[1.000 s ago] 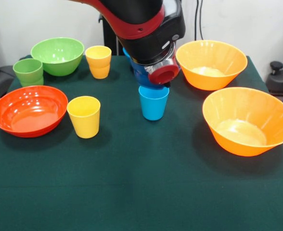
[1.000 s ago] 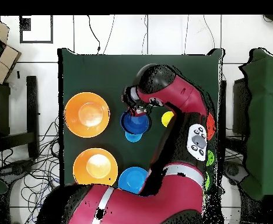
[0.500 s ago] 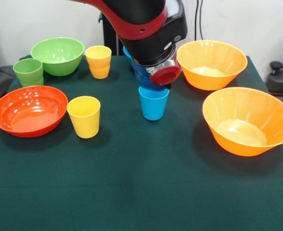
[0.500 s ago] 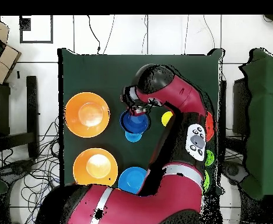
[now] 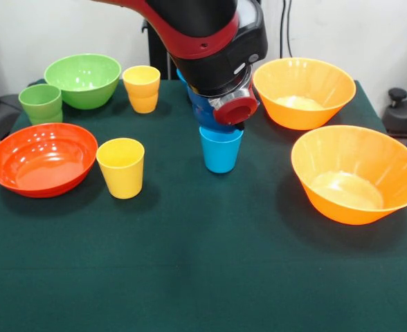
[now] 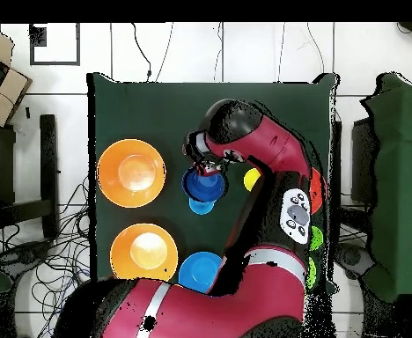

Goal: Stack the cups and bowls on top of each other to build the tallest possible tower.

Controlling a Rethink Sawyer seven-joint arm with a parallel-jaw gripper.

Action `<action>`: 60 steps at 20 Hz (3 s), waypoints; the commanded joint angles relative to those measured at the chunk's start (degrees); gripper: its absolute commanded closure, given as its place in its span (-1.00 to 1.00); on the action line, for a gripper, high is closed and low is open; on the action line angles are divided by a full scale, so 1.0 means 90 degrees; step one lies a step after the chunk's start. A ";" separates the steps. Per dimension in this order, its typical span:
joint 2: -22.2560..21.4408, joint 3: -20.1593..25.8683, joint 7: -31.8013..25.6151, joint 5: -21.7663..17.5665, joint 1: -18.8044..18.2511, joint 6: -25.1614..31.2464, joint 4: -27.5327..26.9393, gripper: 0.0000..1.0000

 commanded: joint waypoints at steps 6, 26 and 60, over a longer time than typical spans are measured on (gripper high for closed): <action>-0.0101 0.0352 0.0828 0.0016 0.0143 -0.0473 0.0428 1.00; -0.0181 0.0312 0.0960 0.0044 0.0339 -0.0424 0.0459 1.00; -0.0134 0.0286 0.0824 -0.0040 0.0380 -0.0494 0.0462 1.00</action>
